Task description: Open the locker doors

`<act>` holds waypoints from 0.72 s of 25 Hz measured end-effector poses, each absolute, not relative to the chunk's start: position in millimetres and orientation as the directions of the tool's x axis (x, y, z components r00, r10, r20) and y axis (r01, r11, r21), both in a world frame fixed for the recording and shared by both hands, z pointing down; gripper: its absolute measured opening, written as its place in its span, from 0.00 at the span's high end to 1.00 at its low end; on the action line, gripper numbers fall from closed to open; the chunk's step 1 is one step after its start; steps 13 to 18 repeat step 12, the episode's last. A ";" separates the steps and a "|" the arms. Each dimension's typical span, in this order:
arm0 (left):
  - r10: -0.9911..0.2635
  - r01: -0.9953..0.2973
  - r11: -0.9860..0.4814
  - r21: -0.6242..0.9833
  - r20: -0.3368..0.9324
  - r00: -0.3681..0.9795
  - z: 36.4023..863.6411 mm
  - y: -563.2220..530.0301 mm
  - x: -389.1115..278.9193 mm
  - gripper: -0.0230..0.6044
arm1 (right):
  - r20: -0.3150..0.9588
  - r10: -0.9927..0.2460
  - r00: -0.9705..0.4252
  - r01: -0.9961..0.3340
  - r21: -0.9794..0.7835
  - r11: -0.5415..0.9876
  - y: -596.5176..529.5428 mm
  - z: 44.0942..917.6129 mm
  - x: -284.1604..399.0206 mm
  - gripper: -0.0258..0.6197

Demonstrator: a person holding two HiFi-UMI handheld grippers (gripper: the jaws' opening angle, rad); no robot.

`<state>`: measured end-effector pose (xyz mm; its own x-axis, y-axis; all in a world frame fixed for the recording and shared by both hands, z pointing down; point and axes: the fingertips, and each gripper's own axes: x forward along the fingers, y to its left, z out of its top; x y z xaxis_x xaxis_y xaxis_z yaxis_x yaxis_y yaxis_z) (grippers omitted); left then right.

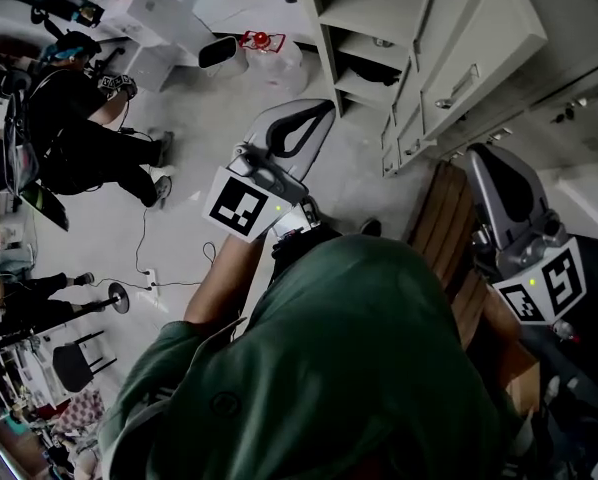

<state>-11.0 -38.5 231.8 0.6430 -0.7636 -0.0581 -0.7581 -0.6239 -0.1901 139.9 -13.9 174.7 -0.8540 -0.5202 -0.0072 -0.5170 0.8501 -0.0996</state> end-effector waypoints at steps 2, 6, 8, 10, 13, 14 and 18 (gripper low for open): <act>-0.763 -0.758 -0.623 -0.191 -0.065 0.643 229.2 -38.6 -10.5 0.97 | -0.003 -0.520 -0.854 -0.517 -0.101 0.850 -14.4 175.4 139.2 0.95; -0.763 -0.759 -0.624 -0.188 -0.063 0.643 228.8 -39.2 -11.5 0.97 | 0.001 -0.523 -0.853 -0.520 -0.100 0.848 -15.6 175.0 137.4 0.95; -0.762 -0.758 -0.625 -0.186 -0.061 0.644 230.0 -39.2 -11.0 0.97 | 0.003 -0.523 -0.852 -0.521 -0.099 0.848 -15.7 175.1 136.9 0.95; -0.761 -0.756 -0.628 -0.185 -0.058 0.647 231.7 -39.4 -9.5 0.97 | 0.007 -0.523 -0.852 -0.521 -0.099 0.848 -16.4 176.5 137.8 0.95; -0.759 -0.754 -0.631 -0.184 -0.055 0.649 233.6 -39.9 -7.8 0.97 | 0.011 -0.524 -0.852 -0.522 -0.100 0.847 -17.2 178.5 139.0 0.95; -0.759 -0.754 -0.631 -0.184 -0.055 0.649 233.6 -39.9 -7.8 0.97 | 0.011 -0.524 -0.852 -0.522 -0.100 0.847 -17.2 178.5 139.0 0.95; -0.759 -0.754 -0.631 -0.184 -0.055 0.649 233.6 -39.9 -7.8 0.97 | 0.011 -0.524 -0.852 -0.522 -0.100 0.847 -17.2 178.5 139.0 0.95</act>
